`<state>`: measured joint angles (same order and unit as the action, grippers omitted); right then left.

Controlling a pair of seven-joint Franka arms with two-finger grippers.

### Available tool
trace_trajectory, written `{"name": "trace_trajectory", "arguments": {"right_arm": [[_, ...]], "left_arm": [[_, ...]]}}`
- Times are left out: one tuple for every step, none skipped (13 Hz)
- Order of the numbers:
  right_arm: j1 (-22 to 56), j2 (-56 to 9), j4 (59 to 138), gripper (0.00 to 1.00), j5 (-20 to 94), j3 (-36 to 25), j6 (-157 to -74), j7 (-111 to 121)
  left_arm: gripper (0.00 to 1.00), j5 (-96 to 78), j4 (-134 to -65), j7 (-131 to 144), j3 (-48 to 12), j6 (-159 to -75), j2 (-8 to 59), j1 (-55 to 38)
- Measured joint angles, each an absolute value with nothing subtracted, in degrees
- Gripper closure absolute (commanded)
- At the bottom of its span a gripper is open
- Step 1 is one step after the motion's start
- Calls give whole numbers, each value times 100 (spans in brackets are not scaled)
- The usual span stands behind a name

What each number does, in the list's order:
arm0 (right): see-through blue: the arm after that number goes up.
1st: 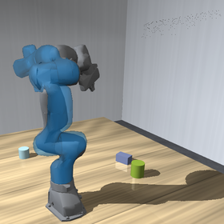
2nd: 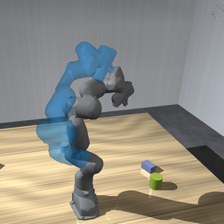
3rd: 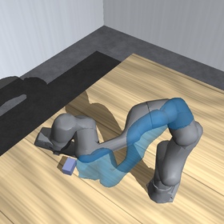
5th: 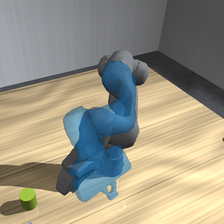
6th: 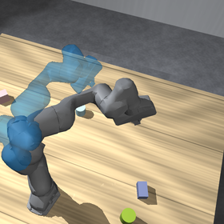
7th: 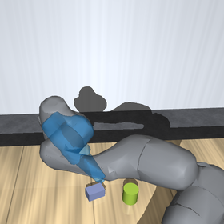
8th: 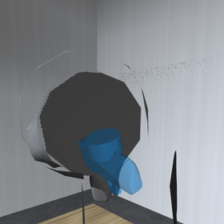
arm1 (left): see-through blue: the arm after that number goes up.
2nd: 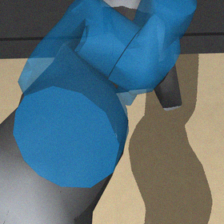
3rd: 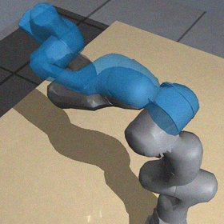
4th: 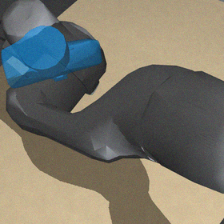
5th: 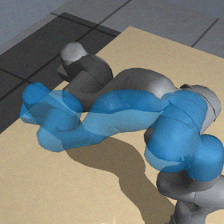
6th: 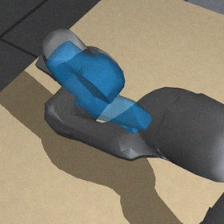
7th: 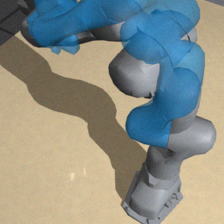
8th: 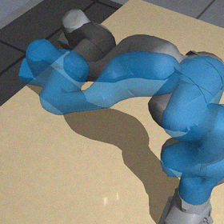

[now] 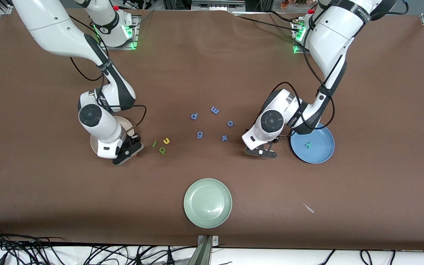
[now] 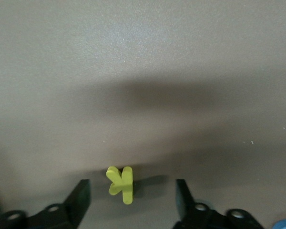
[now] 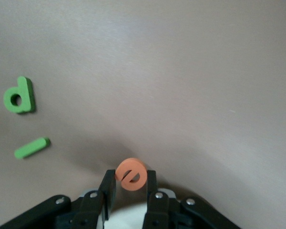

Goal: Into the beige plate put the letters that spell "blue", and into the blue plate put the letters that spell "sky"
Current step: 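Drop the e in the cream plate while the left gripper grasps the k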

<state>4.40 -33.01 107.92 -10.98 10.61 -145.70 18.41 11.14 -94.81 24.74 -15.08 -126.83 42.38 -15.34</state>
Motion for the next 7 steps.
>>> {"name": "trace_trajectory", "arguments": {"right_arm": [[368, -3133, 10789, 74, -1098, 1061, -14360, 1936], [303, -2958, 10790, 74, -1098, 1061, -14129, 2034], [241, -2792, 10795, 73, -1098, 1062, -13893, 2092], [180, -2653, 10824, 72, -1073, 1061, -13701, 2106], [122, -2541, 10927, 68, -1014, 1060, -13585, 2115], [60, -2446, 11127, 48, -954, 1059, -13570, 2120], [8, -2388, 11370, 35, -921, 1059, -13632, 2123]], "left_arm": [[40, 1114, -9482, 2475, -1499, -12708, 4269, -1533], [62, 1114, -9484, 2475, -1493, -12712, 4294, -1532], [83, 1114, -9485, 2475, -1492, -12718, 4310, -1531], [95, 1114, -9484, 2477, -1493, -12721, 4308, -1530], [100, 1113, -9480, 2481, -1498, -12723, 4305, -1528], [100, 1113, -9478, 2484, -1496, -12709, 4294, -1518], [100, 1114, -9477, 2484, -1490, -12653, 4272, -1492]]}}
